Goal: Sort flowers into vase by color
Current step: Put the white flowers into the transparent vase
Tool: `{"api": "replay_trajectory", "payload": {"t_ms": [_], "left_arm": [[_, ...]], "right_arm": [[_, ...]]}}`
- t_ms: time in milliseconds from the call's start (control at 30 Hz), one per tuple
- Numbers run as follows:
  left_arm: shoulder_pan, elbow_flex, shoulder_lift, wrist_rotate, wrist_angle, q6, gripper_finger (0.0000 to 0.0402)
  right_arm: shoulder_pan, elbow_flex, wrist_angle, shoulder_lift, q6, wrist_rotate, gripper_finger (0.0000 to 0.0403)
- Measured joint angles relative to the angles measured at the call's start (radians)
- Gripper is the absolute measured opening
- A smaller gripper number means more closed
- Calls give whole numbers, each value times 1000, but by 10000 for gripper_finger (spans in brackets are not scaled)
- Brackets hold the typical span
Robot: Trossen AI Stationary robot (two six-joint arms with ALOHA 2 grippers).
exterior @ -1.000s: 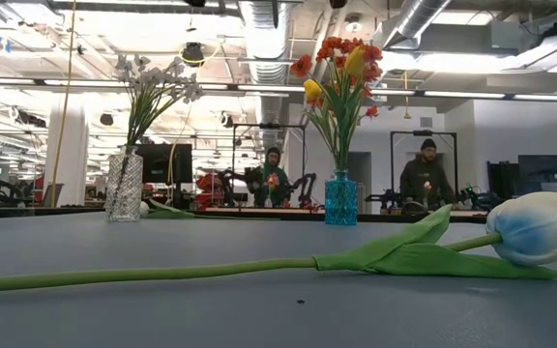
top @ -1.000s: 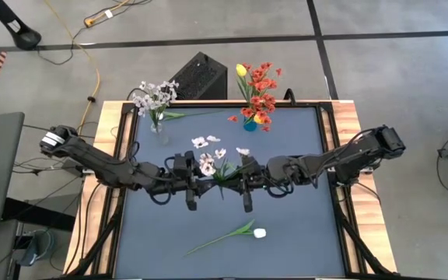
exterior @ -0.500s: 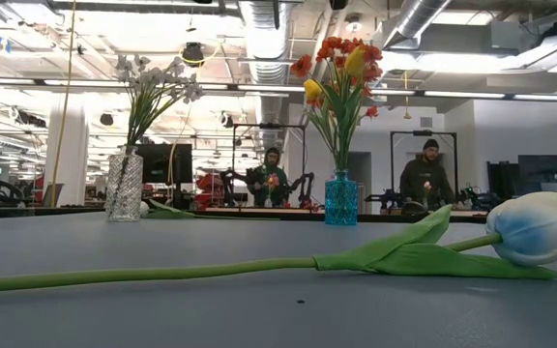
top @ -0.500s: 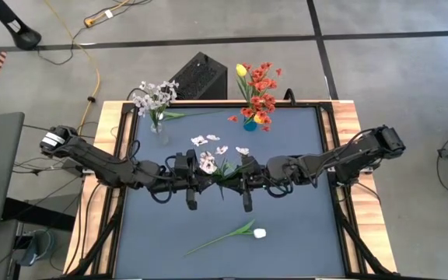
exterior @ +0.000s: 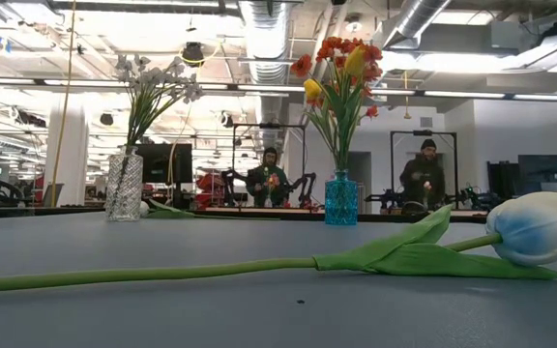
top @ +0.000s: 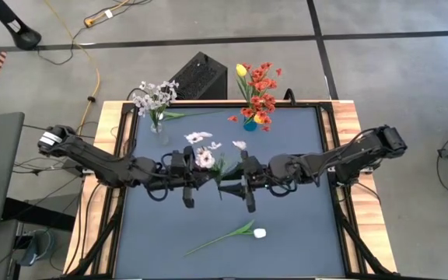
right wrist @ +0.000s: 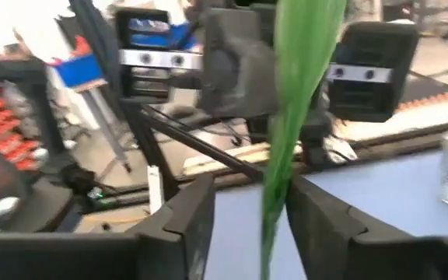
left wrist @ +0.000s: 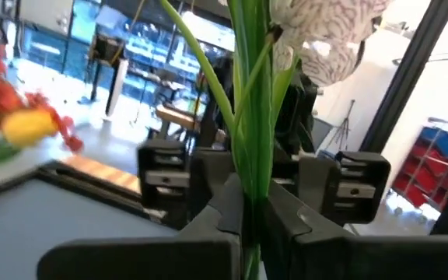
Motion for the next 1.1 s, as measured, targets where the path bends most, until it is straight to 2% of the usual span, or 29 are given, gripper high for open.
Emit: {"api": "replay_trajectory", "payload": {"t_ms": [133, 300, 633, 833, 1100], "left_arm": [[3, 0, -71, -35, -68, 45, 1], [16, 0, -190, -123, -203, 82, 1], [24, 0, -478, -491, -360, 247, 0], [24, 0, -607, -653, -452, 292, 0], [24, 0, -695, -943, -699, 184, 0]], "right_arm": [[0, 0, -16, -41, 0, -38, 213], [0, 0, -107, -100, 0, -42, 226], [55, 0, -167, -112, 2, -43, 216], [79, 0, -228, -111, 24, -19, 210], [70, 0, -236, -110, 26, -18, 205]]}}
